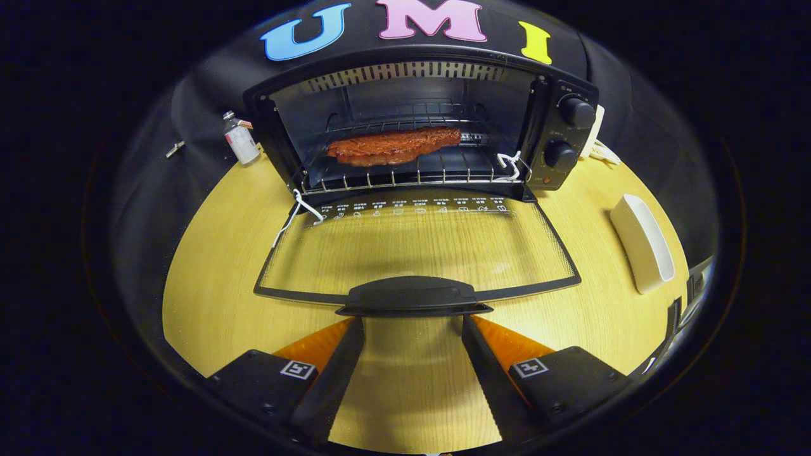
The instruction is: Open the toaster oven, put the food inside, and close the toaster oven door.
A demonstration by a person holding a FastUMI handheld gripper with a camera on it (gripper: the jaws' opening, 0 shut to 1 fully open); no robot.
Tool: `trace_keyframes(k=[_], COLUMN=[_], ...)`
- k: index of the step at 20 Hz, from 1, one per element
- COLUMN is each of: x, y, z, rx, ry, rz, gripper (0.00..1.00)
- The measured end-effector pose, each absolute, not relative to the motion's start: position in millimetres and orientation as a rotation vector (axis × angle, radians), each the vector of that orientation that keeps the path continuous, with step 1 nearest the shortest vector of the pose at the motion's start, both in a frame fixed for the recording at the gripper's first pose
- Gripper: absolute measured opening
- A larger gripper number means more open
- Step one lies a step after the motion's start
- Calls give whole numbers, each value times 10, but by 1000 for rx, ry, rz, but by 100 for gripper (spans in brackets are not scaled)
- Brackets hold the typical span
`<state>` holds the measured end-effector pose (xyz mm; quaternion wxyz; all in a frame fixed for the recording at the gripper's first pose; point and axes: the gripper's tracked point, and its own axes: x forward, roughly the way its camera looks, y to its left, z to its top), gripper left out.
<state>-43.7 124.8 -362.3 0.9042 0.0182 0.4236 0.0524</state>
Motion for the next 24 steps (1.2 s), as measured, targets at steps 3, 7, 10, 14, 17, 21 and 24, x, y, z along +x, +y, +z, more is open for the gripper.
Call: trace_keyframes(k=[3,7,10,14,17,21,24], x=[-463,-468,-394,-299,-161,53,220], y=[1249,1261,1267,1289,1282,1259,1201], z=[-3489,-3267,-3051,-2754,-2527,-2337,-2229], rx=[45,94,130,111,102,109,130], ry=[866,843,805,731,671,623,601], rz=[111,121,127,145,148,143,128], gripper=[96,96,96,96,96,96,97])
